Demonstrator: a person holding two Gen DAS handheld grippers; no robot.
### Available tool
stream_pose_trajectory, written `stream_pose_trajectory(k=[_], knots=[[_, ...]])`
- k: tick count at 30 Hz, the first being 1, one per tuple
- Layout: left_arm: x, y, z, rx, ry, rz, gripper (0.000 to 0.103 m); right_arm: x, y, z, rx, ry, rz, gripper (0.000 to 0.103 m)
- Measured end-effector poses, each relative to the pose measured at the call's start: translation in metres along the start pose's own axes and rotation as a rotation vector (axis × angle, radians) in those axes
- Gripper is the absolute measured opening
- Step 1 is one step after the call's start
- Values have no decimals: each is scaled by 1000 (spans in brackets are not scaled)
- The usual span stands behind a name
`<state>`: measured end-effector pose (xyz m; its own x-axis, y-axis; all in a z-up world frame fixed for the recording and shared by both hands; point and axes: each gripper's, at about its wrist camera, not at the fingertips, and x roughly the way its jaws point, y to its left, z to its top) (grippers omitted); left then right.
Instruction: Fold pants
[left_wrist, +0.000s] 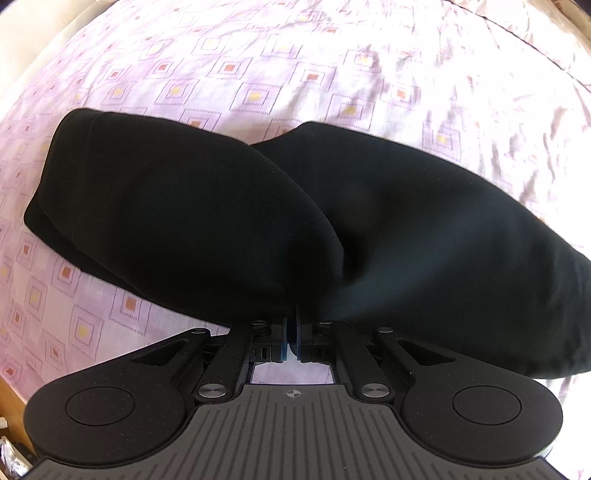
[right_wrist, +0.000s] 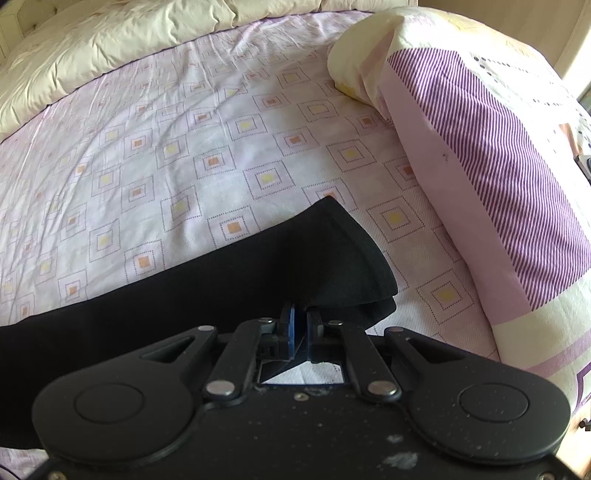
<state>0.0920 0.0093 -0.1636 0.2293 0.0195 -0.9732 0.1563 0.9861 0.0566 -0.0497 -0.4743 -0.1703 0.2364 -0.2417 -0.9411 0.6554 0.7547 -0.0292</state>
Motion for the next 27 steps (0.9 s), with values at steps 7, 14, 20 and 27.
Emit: stream_pose_trajectory(k=[7,14,20,27], knots=[[2,-4,0,-4,6,26,7,14,0,-4,-37,46,-17,10],[-13,-9,-4,-15,-29,24,9,14,-1,-5,-77,50,-6,28],[-27,-10,-13,-3,-56,33,12,11,-4,-7,-75,38,21,36],[-31,-9,-21,-12,-72,41,12,10,-10,-8,-58,32,51,38]])
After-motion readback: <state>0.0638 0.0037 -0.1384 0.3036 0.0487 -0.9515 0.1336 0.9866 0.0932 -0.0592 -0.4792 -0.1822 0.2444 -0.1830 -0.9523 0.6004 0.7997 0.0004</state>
